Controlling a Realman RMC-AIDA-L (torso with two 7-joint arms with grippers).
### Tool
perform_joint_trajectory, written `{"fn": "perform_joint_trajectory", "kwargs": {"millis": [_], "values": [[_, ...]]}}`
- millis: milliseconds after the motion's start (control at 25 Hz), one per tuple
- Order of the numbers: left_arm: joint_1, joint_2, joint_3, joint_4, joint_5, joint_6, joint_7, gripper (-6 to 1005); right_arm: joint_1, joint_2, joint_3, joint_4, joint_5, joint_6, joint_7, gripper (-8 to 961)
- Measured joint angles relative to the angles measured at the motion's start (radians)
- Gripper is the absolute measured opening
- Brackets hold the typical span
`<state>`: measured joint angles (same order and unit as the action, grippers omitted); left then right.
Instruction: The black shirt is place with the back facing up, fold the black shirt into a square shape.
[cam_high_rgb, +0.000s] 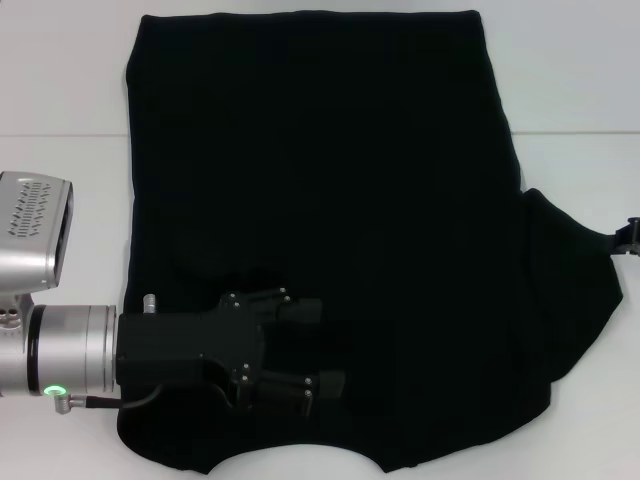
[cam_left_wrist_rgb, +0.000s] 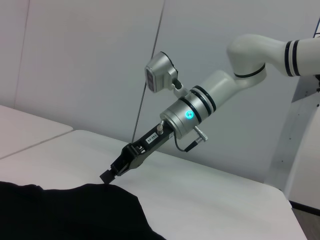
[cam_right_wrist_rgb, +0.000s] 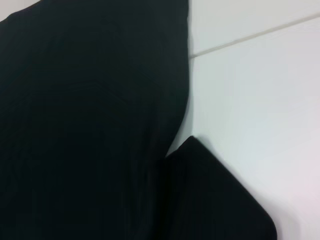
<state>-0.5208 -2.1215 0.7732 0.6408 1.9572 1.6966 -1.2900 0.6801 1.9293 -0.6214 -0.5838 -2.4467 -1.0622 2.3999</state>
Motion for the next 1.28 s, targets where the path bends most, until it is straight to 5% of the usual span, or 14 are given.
{"fn": "perform_joint_trajectory", "kwargs": {"millis": [1280], "values": [[-0.005,0.0,-0.009,0.0,0.0,0.0,-0.009,949,-0.048,0.002,0.061,-0.004,0.002,0.019,-0.027,80]]}}
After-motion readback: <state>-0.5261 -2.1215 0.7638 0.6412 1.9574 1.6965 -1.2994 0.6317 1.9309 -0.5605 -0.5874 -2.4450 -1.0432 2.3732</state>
